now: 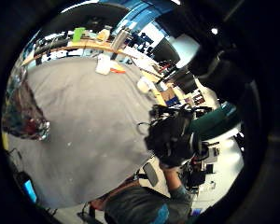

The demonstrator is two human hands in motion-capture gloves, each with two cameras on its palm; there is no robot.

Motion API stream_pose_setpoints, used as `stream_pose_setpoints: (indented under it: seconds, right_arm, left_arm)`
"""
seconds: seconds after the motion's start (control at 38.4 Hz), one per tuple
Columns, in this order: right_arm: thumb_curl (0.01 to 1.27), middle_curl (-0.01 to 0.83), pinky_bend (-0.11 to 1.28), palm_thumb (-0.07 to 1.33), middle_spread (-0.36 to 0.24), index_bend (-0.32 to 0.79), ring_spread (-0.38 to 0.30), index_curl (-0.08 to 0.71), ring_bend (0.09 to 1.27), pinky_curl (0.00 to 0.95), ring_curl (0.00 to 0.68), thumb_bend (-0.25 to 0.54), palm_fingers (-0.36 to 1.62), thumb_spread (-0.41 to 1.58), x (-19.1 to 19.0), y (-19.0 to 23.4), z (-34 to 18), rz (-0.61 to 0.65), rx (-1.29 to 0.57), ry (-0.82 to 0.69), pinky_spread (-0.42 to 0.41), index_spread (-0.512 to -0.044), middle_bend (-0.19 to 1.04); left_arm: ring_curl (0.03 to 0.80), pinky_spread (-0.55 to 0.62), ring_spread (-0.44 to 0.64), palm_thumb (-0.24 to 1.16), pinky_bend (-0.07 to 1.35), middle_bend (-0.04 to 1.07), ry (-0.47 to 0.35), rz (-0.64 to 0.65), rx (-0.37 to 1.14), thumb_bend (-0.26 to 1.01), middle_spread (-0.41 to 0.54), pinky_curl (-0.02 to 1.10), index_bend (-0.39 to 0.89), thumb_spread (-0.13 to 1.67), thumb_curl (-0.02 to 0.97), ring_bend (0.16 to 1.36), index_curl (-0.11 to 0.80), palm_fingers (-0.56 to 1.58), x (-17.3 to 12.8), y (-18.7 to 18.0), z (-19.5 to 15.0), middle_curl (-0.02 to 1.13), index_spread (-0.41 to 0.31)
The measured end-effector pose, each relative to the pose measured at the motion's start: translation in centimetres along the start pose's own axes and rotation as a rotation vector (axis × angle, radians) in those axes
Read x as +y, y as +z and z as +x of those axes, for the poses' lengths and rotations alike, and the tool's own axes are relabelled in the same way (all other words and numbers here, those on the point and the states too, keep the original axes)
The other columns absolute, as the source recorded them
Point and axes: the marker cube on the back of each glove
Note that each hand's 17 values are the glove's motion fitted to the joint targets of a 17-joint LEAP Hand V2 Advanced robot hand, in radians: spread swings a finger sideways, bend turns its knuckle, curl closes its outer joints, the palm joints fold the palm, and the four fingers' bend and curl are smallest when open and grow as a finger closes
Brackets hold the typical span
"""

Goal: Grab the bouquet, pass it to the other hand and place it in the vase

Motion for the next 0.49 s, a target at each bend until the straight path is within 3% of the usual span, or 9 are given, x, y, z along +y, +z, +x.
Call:
stream_pose_setpoints:
  seconds: [0.05, 0.1, 0.23, 0.34, 0.49]
  right_arm:
    - [0.66, 0.587, 0.69, 0.96, -0.165, 0.19, -0.195, 0.515, 0.95, 0.469, 0.531, -0.027, 1.38, 0.66, 0.1, 0.7, -0.5, -0.015, -0.019, 0.008, -0.305, -0.242, 0.71]
    - [0.66, 0.588, 0.68, 0.95, -0.164, 0.19, -0.195, 0.519, 0.95, 0.469, 0.53, -0.027, 1.38, 0.67, 0.1, 1.4, -0.7, -0.032, -0.048, -0.007, -0.304, -0.241, 0.71]
    - [0.67, 0.588, 0.68, 0.95, -0.16, 0.19, -0.194, 0.528, 0.95, 0.465, 0.527, -0.028, 1.37, 0.68, -0.2, 2.8, -0.8, -0.074, -0.068, -0.1, -0.307, -0.241, 0.72]
    - [0.67, 0.589, 0.66, 0.95, -0.158, 0.19, -0.192, 0.536, 0.95, 0.459, 0.525, -0.023, 1.37, 0.71, 0.2, 3.5, -0.2, -0.112, -0.027, -0.011, -0.306, -0.241, 0.72]
    - [0.67, 0.586, 0.64, 0.96, -0.155, 0.19, -0.196, 0.548, 0.92, 0.449, 0.516, -0.023, 1.36, 0.73, 0.3, 4.0, 0.2, -0.163, -0.004, -0.012, -0.298, -0.238, 0.71]
  left_arm:
    - [0.369, 0.16, -0.05, 0.44, 0.28, 0.2, -0.138, 0.015, 0.057, 0.0, -0.087, 0.41, 0.09, 0.98, 0.325, 0.58, 0.268, 0.65, 0.3, 0.4, 0.3, 0.39, -0.067]
    - [0.363, 0.1, -0.09, 0.49, 0.31, 0.22, -0.176, 0.022, 0.108, 0.01, -0.129, 0.41, 0.11, 0.97, 0.337, 0.58, 0.268, 0.77, 0.3, 0.7, 0.4, 0.4, -0.092]
    - [0.35, -0.07, -0.2, 0.64, 0.36, 0.2, -0.199, 0.02, 0.253, 0.06, -0.207, 0.41, 0.13, 0.98, 0.372, 0.57, 0.276, 1.0, -0.1, 1.0, 0.0, 0.4, -0.161]
    - [0.363, -0.2, -0.28, 0.73, 0.36, 0.28, -0.21, 0.027, 0.226, 0.09, -0.264, 0.42, 0.15, 1.02, 0.398, 0.55, 0.3, 1.22, 0.1, 0.7, -0.4, 0.43, -0.21]
    - [0.416, -0.32, -0.34, 0.62, 0.41, 0.45, -0.202, 0.037, 0.176, 0.0, -0.322, 0.44, 0.16, 1.12, 0.351, 0.67, 0.32, 1.42, 0.5, 0.3, -0.5, 0.51, -0.26]
